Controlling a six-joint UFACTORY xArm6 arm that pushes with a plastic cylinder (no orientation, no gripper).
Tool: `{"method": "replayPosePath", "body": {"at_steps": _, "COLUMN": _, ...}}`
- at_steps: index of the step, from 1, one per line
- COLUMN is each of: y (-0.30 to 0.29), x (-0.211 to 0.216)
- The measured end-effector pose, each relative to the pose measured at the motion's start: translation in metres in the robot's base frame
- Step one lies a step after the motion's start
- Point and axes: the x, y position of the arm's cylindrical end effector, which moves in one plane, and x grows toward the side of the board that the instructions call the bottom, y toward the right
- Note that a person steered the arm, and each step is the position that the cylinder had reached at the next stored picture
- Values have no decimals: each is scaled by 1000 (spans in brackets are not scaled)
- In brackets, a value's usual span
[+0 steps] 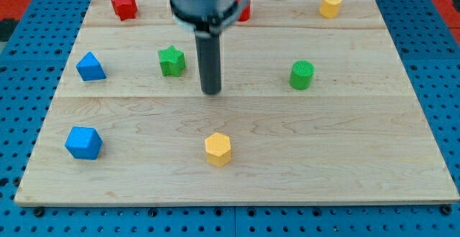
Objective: Move the green star to the top left of the yellow hexagon
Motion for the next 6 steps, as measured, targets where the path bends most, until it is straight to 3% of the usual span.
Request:
{"method": "replayPosePath", "body": {"at_steps": 1, "y": -20, "x": -48}}
{"method": "replayPosePath", "body": {"at_steps": 2, "y": -88, "x": -42}}
{"method": "replayPosePath", "body": {"at_steps": 3, "y": -103, "x": -57}}
{"method": "replayPosePath", "body": {"at_steps": 4, "y": -127, "x": -45}}
{"method": "replayPosePath", "body": {"at_steps": 5, "y": -62, "x": 13}}
{"method": "replayPosePath", "body": {"at_steps": 6, "y": 71, "x": 45}}
